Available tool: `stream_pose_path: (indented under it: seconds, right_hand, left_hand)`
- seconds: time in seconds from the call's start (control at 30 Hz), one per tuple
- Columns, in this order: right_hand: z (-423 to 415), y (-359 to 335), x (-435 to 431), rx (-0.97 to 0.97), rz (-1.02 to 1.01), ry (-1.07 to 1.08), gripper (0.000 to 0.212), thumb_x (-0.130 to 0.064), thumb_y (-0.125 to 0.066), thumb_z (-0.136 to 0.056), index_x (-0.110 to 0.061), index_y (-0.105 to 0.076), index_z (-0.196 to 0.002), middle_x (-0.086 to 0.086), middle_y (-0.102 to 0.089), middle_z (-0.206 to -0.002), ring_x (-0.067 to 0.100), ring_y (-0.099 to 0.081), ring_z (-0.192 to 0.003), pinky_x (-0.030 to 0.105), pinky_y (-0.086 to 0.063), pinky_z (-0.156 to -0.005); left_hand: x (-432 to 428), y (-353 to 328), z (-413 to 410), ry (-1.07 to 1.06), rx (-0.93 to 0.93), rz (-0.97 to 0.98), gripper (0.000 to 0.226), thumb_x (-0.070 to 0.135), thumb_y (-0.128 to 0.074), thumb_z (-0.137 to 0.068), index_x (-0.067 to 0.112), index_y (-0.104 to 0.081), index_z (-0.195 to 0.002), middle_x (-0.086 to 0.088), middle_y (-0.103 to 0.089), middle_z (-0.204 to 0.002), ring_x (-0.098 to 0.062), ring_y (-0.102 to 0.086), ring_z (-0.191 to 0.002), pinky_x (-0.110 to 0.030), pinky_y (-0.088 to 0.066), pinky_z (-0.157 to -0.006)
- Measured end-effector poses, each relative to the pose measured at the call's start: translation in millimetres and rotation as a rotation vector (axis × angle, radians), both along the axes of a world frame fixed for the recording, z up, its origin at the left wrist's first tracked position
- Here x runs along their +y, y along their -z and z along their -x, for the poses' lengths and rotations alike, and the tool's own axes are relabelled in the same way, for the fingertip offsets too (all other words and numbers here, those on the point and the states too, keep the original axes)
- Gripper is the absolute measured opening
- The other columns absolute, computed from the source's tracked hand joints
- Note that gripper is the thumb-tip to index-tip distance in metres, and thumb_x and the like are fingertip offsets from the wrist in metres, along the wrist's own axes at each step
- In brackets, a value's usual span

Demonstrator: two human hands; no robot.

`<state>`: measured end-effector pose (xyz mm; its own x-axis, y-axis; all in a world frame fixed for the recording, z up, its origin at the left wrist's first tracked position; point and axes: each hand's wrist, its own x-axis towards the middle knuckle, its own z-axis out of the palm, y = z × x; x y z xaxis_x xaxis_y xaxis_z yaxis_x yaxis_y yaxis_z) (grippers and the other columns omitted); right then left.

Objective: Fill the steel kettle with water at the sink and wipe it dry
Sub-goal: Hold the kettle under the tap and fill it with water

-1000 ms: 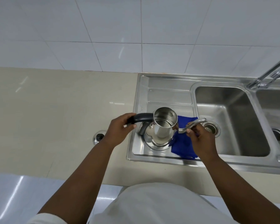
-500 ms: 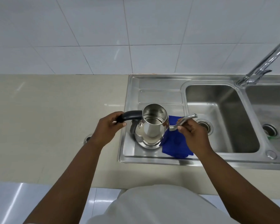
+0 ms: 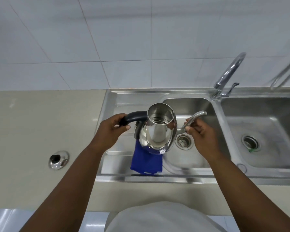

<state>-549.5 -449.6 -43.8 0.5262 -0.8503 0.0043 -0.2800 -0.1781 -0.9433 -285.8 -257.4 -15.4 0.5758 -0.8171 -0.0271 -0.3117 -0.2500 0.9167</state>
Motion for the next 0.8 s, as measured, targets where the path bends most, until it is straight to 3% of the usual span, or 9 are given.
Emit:
stream_pose_path:
  seconds: [0.13,0.23,0.4,0.57,0.7,0.8]
  right_hand:
    - [38.9,-1.8,-34.2,0.033,0.051,0.072,0.014,-0.008,-0.068,-0.090,-0.015,-0.070,-0.102,-0.006,-0.076,-0.091,0.011,-0.072,-0.090,0.030,-0.056,-0.089]
    - [61.3,0.8,-60.5,0.061,0.087,0.089,0.015,-0.007,-0.069,-0.088,-0.018,-0.070,-0.099,-0.005,-0.076,-0.092,0.011,-0.072,-0.091,0.036,-0.056,-0.092]
    - [83.0,11.0,-100.4,0.086,0.069,0.137,0.028,-0.006,-0.071,-0.087,-0.034,-0.070,-0.090,-0.009,-0.075,-0.089,0.012,-0.071,-0.089,0.041,-0.055,-0.095]
    - [89.5,34.0,-143.9,0.050,0.040,0.138,0.025,-0.016,-0.070,-0.084,-0.039,-0.070,-0.093,-0.010,-0.075,-0.089,0.023,-0.073,-0.093,0.055,-0.055,-0.091]
    - [84.8,39.6,-169.1,0.038,0.001,0.130,0.030,-0.006,-0.070,-0.088,-0.036,-0.070,-0.091,-0.008,-0.075,-0.088,0.025,-0.072,-0.093,0.056,-0.055,-0.092]
    - [79.6,42.9,-184.3,0.020,-0.046,0.140,0.034,-0.001,-0.070,-0.088,-0.035,-0.071,-0.089,-0.003,-0.075,-0.085,0.028,-0.071,-0.093,0.056,-0.055,-0.093]
  left_hand:
    - [-46.7,3.7,35.8,0.055,-0.047,-0.045,0.030,0.011,-0.070,-0.087,0.022,-0.065,-0.115,0.005,-0.070,-0.101,-0.005,-0.064,-0.093,-0.023,-0.052,-0.084]
    - [-82.6,9.6,56.0,0.063,-0.053,-0.071,0.025,0.014,-0.070,-0.087,0.024,-0.065,-0.110,0.006,-0.070,-0.100,-0.012,-0.065,-0.094,-0.029,-0.053,-0.087]
    - [-129.8,22.2,74.5,0.092,-0.028,-0.089,0.023,0.015,-0.074,-0.084,0.025,-0.066,-0.103,0.001,-0.071,-0.095,-0.017,-0.063,-0.079,-0.037,-0.055,-0.083]
    - [-168.1,28.4,80.4,0.110,-0.013,-0.092,0.030,0.014,-0.075,-0.083,0.031,-0.067,-0.107,0.006,-0.069,-0.092,-0.012,-0.062,-0.074,-0.027,-0.054,-0.075]
    - [-195.2,31.7,76.5,0.123,-0.030,-0.119,0.032,0.018,-0.074,-0.084,0.044,-0.064,-0.099,0.009,-0.069,-0.091,-0.012,-0.063,-0.078,-0.034,-0.055,-0.083]
    - [-212.2,35.0,74.5,0.126,-0.038,-0.144,0.030,0.018,-0.072,-0.086,0.040,-0.062,-0.104,0.010,-0.068,-0.093,-0.008,-0.061,-0.080,-0.029,-0.051,-0.083]
